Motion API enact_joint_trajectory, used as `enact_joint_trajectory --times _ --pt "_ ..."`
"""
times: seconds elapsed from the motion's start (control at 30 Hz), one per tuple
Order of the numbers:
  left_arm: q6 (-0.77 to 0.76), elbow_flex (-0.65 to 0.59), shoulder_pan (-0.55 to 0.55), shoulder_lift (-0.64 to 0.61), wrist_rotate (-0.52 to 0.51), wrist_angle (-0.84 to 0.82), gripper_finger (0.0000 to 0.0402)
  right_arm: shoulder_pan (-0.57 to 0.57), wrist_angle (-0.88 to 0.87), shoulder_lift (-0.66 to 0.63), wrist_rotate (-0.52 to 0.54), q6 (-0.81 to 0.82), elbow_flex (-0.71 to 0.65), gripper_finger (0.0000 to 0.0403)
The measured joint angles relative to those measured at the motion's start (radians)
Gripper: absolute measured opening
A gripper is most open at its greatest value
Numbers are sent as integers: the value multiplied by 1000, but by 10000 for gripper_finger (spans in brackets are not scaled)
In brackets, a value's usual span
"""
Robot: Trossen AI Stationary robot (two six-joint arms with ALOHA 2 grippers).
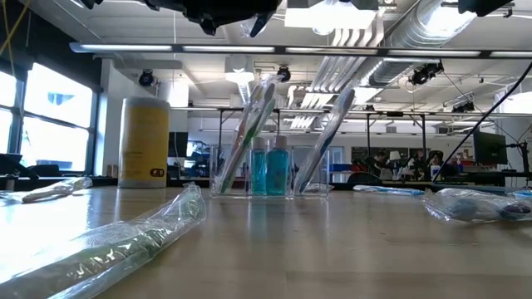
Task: Pick & Place toothbrushing station
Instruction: Put the blue toothbrush into the transparent organizer
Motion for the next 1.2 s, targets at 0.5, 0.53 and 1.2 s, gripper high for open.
enact_joint_trajectory --times 0.5,0.53,1.2 --pt "-8 1 0 1 -2 -35 167 48 -211 -54 59 46 0 12" --pt "-16 1 0 1 -3 -47 176 56 -248 -64 64 66 0 12" --pt "-26 1 0 1 -26 -117 205 -109 -664 -149 458 374 0 12"
